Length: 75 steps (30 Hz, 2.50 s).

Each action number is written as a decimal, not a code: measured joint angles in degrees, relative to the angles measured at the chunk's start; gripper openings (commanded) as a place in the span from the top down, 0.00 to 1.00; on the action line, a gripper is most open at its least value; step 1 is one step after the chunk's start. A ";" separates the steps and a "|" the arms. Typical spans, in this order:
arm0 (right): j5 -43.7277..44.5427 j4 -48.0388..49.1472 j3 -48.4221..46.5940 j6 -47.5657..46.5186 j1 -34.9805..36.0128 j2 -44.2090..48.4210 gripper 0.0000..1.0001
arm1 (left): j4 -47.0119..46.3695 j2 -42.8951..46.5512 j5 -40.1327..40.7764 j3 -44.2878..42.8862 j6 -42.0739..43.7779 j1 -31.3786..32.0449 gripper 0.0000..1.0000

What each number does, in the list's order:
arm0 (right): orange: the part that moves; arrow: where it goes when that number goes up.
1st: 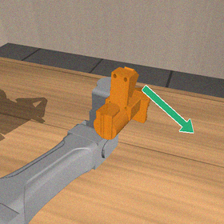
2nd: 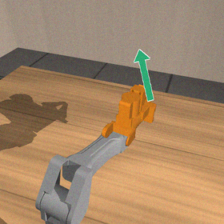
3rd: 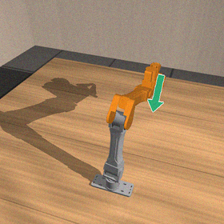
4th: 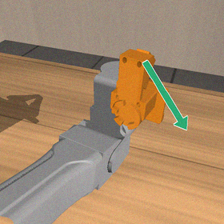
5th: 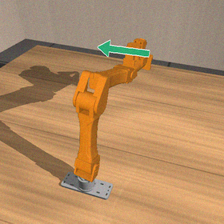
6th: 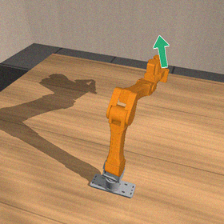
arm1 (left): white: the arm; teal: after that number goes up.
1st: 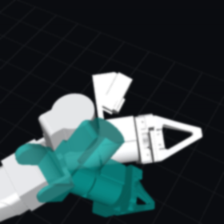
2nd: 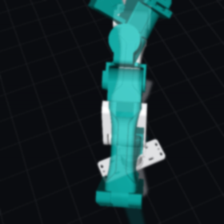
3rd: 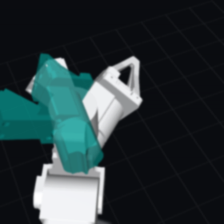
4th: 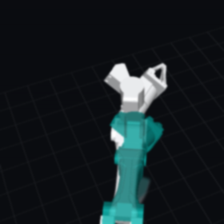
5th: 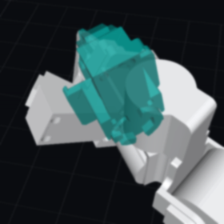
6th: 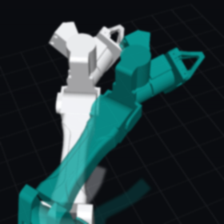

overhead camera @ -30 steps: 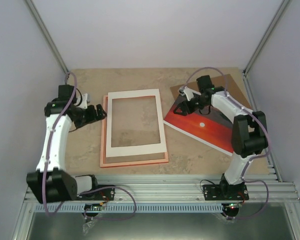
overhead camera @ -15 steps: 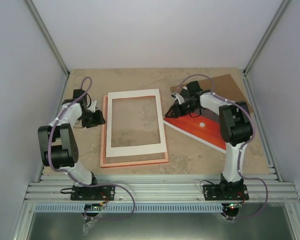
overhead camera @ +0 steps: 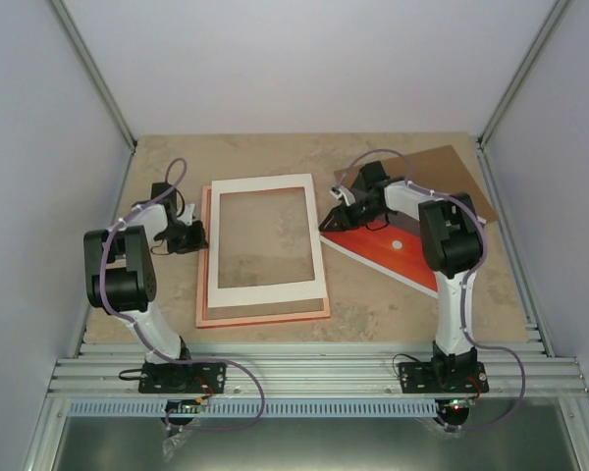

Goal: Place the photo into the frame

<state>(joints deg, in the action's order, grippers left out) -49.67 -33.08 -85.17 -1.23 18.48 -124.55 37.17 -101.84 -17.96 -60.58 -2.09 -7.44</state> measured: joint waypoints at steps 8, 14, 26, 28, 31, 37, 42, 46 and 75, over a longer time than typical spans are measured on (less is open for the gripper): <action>1.01 -1.55 -2.54 -1.95 -2.08 -1.29 0.54 | -2.25 -2.51 -0.35 -2.82 -2.69 0.11 0.93; 2.82 -4.46 0.22 -5.88 -9.94 -0.55 0.55 | -4.83 -7.17 0.11 -8.46 -4.37 3.28 0.95; 5.38 -6.38 3.41 -8.55 -15.69 5.73 0.54 | -6.71 -11.58 1.31 -16.13 -3.34 10.36 0.10; 5.38 -6.38 3.89 -8.92 -15.41 7.15 0.54 | -6.47 -8.83 1.25 -15.30 0.28 10.10 0.01; 5.35 -6.25 5.25 -9.70 -15.34 9.92 0.54 | -4.83 -2.12 -1.84 -14.14 10.56 9.79 0.01; 5.38 -4.79 7.28 -8.63 -13.75 12.96 0.55 | -0.20 6.25 -4.55 -12.94 28.39 15.13 0.05; 5.05 -3.15 7.43 -6.47 -10.54 12.04 0.54 | 5.88 2.10 -6.36 -13.35 37.24 21.70 0.03; 4.92 -2.91 7.32 -6.01 -9.60 11.23 0.54 | 10.54 -1.51 -6.27 -13.73 43.39 24.35 0.02; 4.94 -2.64 7.32 -5.60 -10.38 11.23 0.53 | 20.55 0.66 2.08 -4.15 51.41 26.51 0.13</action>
<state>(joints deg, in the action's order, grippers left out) -44.73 -35.73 -77.84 -6.83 8.10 -113.32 57.71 -101.19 -15.88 -64.73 49.32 19.07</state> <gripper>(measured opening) 0.467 0.879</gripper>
